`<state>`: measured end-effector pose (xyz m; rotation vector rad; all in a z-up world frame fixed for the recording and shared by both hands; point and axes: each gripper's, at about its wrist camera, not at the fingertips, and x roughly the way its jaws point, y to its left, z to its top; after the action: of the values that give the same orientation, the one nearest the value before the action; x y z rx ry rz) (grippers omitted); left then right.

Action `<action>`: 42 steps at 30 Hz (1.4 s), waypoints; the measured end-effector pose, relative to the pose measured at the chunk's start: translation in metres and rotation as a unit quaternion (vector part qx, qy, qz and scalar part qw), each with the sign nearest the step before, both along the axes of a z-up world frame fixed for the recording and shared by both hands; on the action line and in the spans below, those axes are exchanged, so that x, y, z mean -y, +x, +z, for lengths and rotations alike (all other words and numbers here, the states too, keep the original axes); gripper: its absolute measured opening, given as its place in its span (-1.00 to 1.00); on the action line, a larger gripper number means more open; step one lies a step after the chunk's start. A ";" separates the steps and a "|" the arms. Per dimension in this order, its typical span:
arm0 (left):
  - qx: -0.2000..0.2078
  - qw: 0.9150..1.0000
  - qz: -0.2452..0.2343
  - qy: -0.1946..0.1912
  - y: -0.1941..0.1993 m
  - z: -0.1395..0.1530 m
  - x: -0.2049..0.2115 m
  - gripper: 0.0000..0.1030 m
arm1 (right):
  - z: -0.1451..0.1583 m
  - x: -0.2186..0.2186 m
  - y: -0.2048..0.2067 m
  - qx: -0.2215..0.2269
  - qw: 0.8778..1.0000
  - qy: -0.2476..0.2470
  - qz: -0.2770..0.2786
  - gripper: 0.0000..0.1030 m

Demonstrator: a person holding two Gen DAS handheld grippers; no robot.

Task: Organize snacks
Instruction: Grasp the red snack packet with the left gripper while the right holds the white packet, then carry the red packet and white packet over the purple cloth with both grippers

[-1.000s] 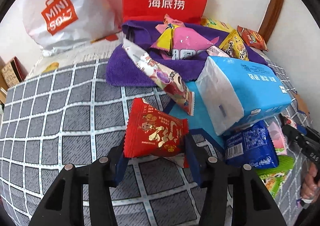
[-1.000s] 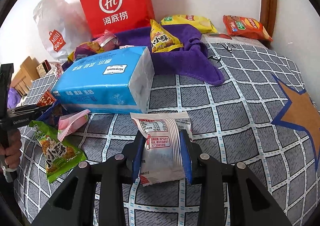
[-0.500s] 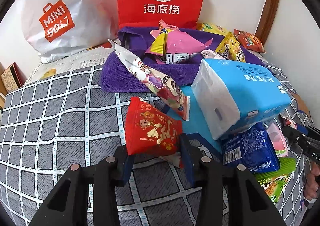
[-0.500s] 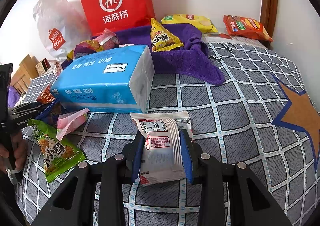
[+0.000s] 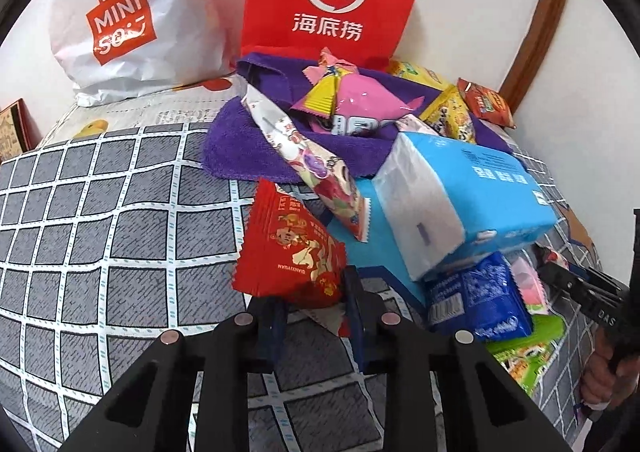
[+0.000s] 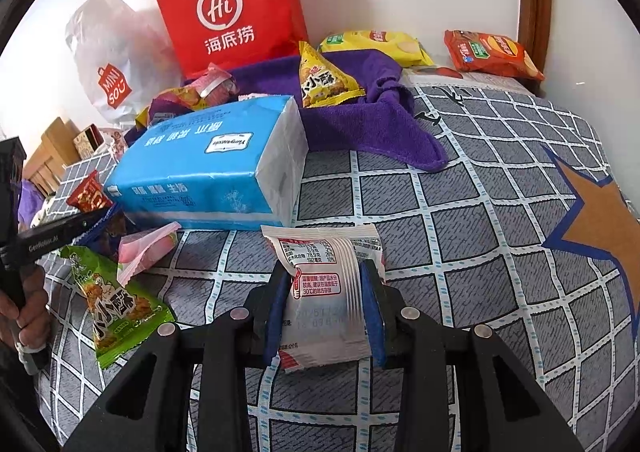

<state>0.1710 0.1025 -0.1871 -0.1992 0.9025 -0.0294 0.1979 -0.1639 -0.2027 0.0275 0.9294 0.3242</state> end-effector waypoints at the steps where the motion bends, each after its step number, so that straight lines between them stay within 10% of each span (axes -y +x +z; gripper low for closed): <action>1: -0.001 1.000 -0.002 -0.001 -0.001 0.002 0.000 -0.52 | 0.001 0.001 -0.001 0.003 1.000 -0.002 -0.005 -0.34; 42: 0.045 0.997 -0.068 0.009 -0.006 0.131 0.050 -0.52 | 0.130 -0.015 -0.011 0.064 0.996 0.042 -0.033 -0.35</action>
<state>0.1651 0.0525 -0.0557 -0.1187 0.8243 -0.1546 0.1872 -0.1486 -0.0730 0.1132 0.7848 0.2999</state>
